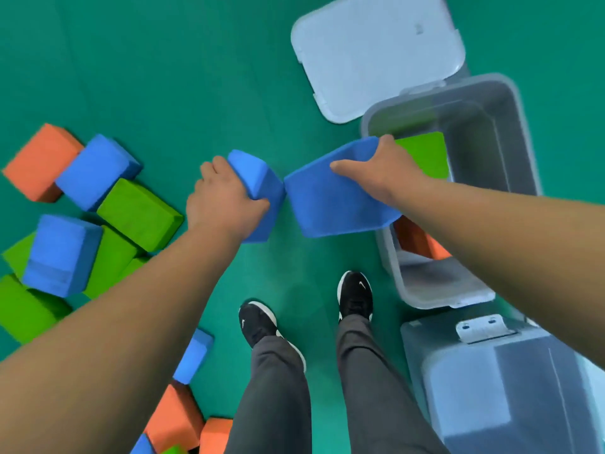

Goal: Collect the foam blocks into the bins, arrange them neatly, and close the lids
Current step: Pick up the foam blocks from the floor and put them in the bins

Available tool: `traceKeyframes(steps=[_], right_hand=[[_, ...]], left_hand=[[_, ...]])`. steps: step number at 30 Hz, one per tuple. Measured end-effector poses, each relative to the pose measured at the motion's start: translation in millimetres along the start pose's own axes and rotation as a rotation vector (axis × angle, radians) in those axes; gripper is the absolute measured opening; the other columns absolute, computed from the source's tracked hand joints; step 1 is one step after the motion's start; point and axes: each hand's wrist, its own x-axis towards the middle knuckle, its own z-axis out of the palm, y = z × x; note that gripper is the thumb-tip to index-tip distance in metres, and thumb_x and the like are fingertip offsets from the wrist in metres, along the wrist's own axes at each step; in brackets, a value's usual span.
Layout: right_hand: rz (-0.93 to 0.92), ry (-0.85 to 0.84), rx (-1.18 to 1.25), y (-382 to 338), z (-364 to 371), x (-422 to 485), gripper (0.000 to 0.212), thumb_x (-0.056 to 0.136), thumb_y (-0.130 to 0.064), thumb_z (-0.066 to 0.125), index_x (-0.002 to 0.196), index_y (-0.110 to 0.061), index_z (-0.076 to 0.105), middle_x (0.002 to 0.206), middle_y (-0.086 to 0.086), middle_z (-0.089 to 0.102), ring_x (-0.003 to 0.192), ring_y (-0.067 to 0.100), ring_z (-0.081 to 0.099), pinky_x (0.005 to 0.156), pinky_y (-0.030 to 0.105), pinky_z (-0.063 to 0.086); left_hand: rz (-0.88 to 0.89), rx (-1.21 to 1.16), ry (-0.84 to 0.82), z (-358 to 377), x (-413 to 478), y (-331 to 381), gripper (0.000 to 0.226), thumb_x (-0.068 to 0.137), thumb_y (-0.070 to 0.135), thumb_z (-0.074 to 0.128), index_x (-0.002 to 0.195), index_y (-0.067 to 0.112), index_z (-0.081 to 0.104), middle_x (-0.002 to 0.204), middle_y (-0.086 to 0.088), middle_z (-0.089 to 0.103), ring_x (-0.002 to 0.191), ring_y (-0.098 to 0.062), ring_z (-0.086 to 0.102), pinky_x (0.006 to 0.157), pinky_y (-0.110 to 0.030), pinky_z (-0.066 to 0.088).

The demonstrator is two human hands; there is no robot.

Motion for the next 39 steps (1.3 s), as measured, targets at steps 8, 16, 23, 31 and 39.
traceKeyframes(steps=[8,16,23,31,39], right_hand=[[0.04,0.311,0.314,56,-149,-7,0.089,0.079,-0.068,0.074,0.142,-0.013,0.044,0.139,0.001,0.056,0.124,0.021,0.055,0.093,0.031,0.042],[0.222,0.509,0.46,194,-167,-42,0.068,0.082,-0.054,0.076,0.128,-0.016,0.045,0.12,-0.006,0.058,0.104,0.018,0.058,0.08,0.031,0.042],[0.4,0.3,0.248,290,-106,-56,0.086,0.083,-0.043,0.08,0.15,-0.011,0.038,0.149,0.01,0.049,0.134,0.028,0.051,0.105,0.037,0.042],[0.404,0.061,0.011,295,-57,-54,0.059,0.09,-0.031,0.064,0.143,-0.011,0.049,0.141,0.013,0.054,0.123,0.033,0.058,0.095,0.039,0.046],[0.229,0.013,-0.019,200,-21,-17,0.037,0.092,-0.033,0.061,0.122,-0.012,0.056,0.117,0.006,0.064,0.106,0.029,0.059,0.083,0.037,0.044]], left_hand=[[0.241,-0.108,0.174,-73,11,166,0.073,0.078,0.054,0.074,0.127,0.01,0.042,0.126,-0.011,0.048,0.106,-0.038,0.057,0.075,-0.044,0.043],[0.412,-0.306,0.062,11,-22,283,0.067,0.078,0.051,0.073,0.132,0.022,0.044,0.127,0.002,0.053,0.107,-0.028,0.061,0.081,-0.047,0.055],[0.372,-0.06,-0.354,119,-36,272,0.069,0.09,0.041,0.067,0.144,0.011,0.037,0.14,-0.012,0.048,0.125,-0.039,0.053,0.097,-0.051,0.05],[0.397,0.163,-0.607,152,-41,197,0.055,0.098,0.023,0.055,0.148,0.009,0.038,0.136,-0.012,0.057,0.115,-0.036,0.058,0.083,-0.038,0.05],[0.286,0.119,-0.621,135,-5,150,0.048,0.099,0.027,0.053,0.144,0.011,0.048,0.13,-0.013,0.064,0.116,-0.036,0.059,0.089,-0.037,0.052]])
